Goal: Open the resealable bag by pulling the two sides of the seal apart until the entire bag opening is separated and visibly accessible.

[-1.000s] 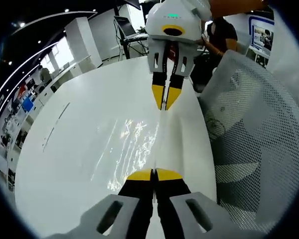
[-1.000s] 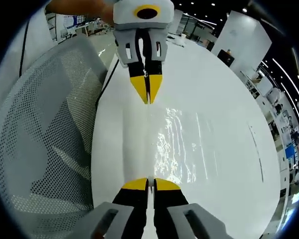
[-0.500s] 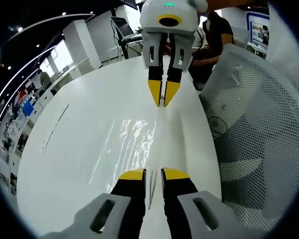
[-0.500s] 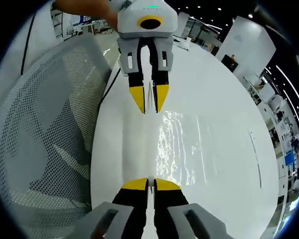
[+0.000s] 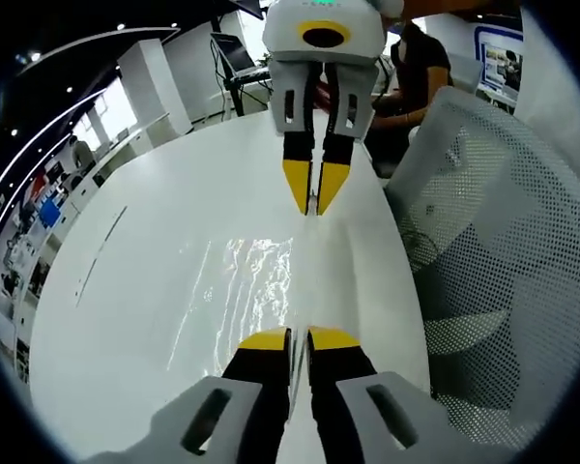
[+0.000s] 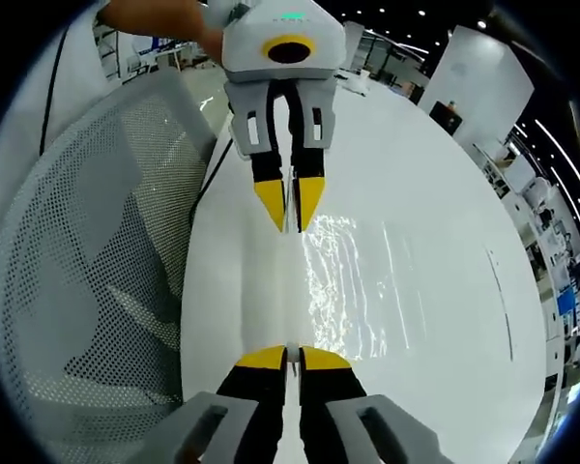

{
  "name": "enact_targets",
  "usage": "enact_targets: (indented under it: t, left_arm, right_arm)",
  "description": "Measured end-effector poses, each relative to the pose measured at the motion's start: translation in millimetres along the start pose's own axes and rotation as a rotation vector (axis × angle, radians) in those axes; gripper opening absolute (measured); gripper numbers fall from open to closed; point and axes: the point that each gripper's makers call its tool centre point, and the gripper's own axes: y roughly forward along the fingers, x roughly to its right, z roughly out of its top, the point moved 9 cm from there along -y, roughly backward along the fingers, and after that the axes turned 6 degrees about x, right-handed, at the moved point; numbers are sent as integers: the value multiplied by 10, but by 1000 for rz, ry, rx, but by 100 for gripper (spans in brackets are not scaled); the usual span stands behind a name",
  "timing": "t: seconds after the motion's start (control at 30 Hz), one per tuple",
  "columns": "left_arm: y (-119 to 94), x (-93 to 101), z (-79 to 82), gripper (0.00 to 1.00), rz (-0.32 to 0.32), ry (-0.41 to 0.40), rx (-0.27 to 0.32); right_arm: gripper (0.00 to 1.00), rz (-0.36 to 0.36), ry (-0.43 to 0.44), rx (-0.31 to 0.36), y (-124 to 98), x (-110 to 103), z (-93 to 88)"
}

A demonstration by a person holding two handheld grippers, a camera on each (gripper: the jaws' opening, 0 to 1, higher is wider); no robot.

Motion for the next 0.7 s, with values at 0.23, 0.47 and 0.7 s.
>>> enact_targets:
  t: [0.23, 0.47, 0.7]
  left_arm:
    - [10, -12, 6, 1, 0, -7, 2]
    - [-3, -5, 5, 0, 1, -7, 0]
    - [-7, -7, 37, 0, 12, -12, 12]
  right_arm:
    - [7, 22, 62, 47, -61, -6, 64]
    - [8, 18, 100, 138, -113, 36, 250]
    - [7, 24, 73, 137, 12, 80, 325]
